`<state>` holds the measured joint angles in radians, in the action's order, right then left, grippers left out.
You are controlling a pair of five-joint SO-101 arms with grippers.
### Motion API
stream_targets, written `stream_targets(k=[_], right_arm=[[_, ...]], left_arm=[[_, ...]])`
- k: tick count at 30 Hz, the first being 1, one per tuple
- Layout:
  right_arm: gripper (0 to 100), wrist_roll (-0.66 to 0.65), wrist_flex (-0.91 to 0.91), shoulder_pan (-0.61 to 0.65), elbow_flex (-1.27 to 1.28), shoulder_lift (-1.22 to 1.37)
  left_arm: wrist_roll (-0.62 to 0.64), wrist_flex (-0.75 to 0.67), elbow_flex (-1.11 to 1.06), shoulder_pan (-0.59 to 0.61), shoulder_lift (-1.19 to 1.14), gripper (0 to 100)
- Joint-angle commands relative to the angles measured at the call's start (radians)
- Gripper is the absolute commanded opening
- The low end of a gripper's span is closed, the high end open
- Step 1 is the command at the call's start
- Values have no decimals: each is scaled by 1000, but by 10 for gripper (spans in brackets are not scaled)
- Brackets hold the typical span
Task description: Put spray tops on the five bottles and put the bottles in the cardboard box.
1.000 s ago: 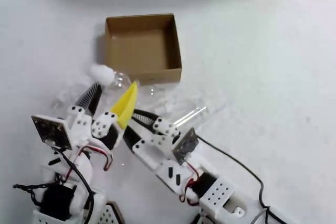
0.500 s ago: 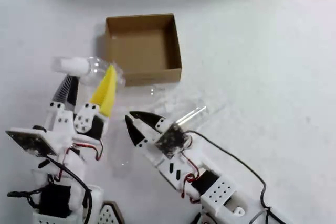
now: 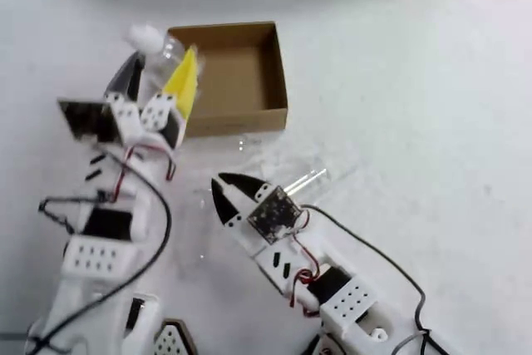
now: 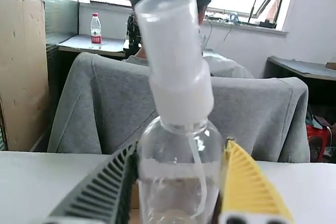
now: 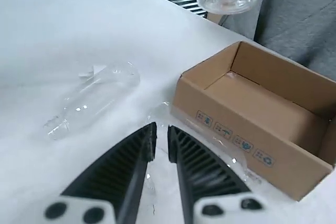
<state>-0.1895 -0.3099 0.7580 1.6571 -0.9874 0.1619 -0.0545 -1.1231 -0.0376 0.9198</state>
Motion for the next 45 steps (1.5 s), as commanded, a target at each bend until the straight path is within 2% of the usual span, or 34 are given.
stream_targets(k=[1,24,34,45], right_arm=[[15,-14,1,-19,-8,-16],[15,-15,2,-21,-8,-15],[15,-15,2,-18,-8,-15],[15,-15,2,-16,-6,-15]], left_arm=[[-15,-43,195,10,-177,20],[-11,-44,835,16,-1067,20],[-11,-287,914,96,-1323,20],[-12,-293,1135,96,-1540,20]])
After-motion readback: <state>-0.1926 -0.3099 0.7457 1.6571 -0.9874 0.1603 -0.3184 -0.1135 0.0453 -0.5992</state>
